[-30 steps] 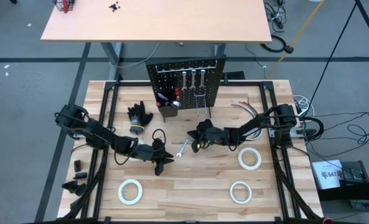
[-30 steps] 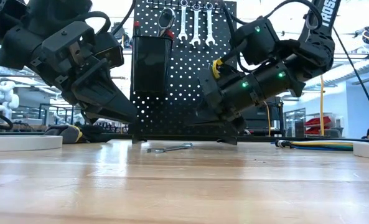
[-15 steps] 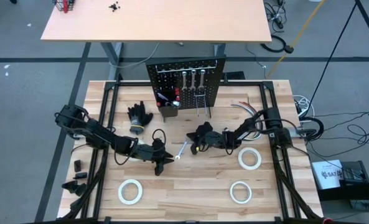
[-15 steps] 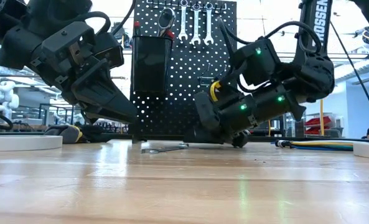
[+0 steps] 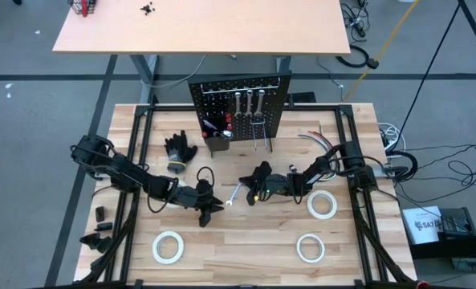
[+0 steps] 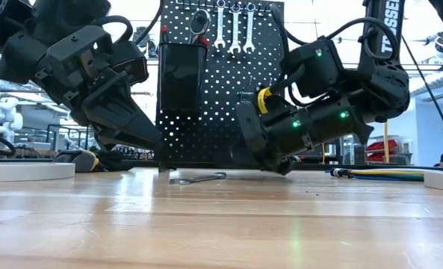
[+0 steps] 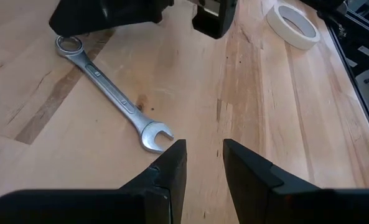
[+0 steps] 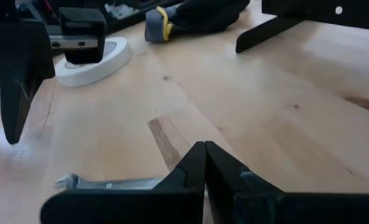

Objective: Hang tools onto peg board
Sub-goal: Hang the wrench on the peg board

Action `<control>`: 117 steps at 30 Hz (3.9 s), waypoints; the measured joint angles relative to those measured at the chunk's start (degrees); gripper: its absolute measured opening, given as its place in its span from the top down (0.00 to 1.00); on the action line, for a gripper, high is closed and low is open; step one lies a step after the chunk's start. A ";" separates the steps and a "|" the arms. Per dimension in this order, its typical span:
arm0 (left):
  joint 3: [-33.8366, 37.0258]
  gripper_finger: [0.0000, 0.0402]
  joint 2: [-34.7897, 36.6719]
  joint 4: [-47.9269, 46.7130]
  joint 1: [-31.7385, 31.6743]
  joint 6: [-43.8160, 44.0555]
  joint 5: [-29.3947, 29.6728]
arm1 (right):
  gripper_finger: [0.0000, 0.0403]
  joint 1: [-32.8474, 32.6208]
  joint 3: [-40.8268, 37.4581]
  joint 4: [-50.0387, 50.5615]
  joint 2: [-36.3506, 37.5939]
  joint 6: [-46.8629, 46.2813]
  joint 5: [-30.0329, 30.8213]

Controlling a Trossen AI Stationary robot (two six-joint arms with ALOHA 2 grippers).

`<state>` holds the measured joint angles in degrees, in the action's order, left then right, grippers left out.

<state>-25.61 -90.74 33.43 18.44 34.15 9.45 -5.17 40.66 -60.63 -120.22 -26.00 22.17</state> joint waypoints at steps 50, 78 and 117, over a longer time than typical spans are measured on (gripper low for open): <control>-10.65 0.56 0.04 -22.70 -4.02 8.73 4.69 | 1.00 -0.11 0.17 9.12 0.42 -11.03 0.92; -11.87 0.56 0.00 -25.04 -4.28 16.66 7.37 | 1.00 -1.28 5.50 21.94 0.39 -13.82 2.40; -22.91 0.56 -11.70 -38.38 -6.32 14.82 7.42 | 1.00 -1.20 5.79 23.14 0.55 -15.14 0.63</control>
<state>-48.51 -102.44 -4.95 12.12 48.97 16.87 -6.37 46.46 -37.50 -119.68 -41.15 22.81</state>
